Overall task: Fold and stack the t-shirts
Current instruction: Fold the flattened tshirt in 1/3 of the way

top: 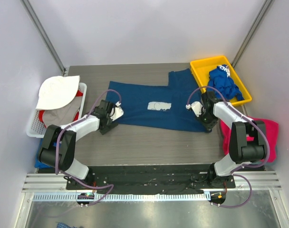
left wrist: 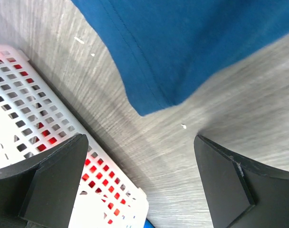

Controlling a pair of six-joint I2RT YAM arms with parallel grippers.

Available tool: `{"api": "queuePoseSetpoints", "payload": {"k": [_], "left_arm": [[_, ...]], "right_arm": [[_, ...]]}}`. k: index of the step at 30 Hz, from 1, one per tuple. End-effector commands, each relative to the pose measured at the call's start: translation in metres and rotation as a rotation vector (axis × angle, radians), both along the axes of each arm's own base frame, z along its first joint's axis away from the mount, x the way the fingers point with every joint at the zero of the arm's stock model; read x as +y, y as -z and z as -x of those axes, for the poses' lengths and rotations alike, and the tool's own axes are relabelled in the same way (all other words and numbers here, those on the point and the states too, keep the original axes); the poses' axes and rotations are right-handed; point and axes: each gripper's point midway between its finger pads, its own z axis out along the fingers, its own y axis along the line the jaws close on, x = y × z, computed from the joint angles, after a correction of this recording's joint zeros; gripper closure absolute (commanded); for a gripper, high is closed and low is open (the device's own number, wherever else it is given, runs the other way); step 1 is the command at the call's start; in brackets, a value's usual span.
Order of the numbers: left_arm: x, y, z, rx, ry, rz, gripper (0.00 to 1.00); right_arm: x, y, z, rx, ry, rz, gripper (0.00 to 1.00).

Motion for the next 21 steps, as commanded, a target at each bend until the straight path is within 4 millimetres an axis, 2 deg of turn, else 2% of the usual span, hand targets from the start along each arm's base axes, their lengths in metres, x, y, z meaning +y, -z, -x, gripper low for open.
{"api": "queuePoseSetpoints", "payload": {"k": [1, 6, 7, 13, 17, 18, 20, 21], "left_arm": [[-0.007, -0.007, 0.006, -0.002, -0.010, 0.041, 0.00], [-0.016, -0.032, -0.006, -0.052, -0.019, 0.094, 0.00], [-0.022, -0.044, -0.013, -0.079, -0.020, 0.133, 0.00], [-0.041, -0.085, -0.039, -0.188, -0.031, 0.245, 0.00], [-0.050, -0.077, -0.063, -0.209, -0.028, 0.261, 0.00], [-0.052, -0.061, -0.067, -0.178, -0.028, 0.246, 0.00], [-0.054, -0.049, -0.078, -0.181, -0.021, 0.236, 0.00], [-0.052, -0.033, -0.081, -0.156, -0.027, 0.207, 0.00]], "right_arm": [[-0.005, -0.006, 0.007, 0.001, -0.013, 0.013, 0.99], [-0.005, -0.006, 0.003, 0.001, -0.011, 0.016, 0.99], [-0.005, -0.005, 0.002, -0.002, -0.013, 0.016, 0.99], [-0.004, -0.002, 0.000, 0.002, -0.013, 0.013, 0.99], [-0.004, -0.001, -0.001, 0.001, -0.013, 0.008, 0.99], [-0.003, -0.001, -0.001, -0.001, -0.013, 0.008, 0.99], [-0.003, -0.001, -0.002, -0.007, -0.011, 0.006, 0.99], [-0.003, -0.001, -0.002, -0.007, -0.013, 0.008, 0.99]]}}
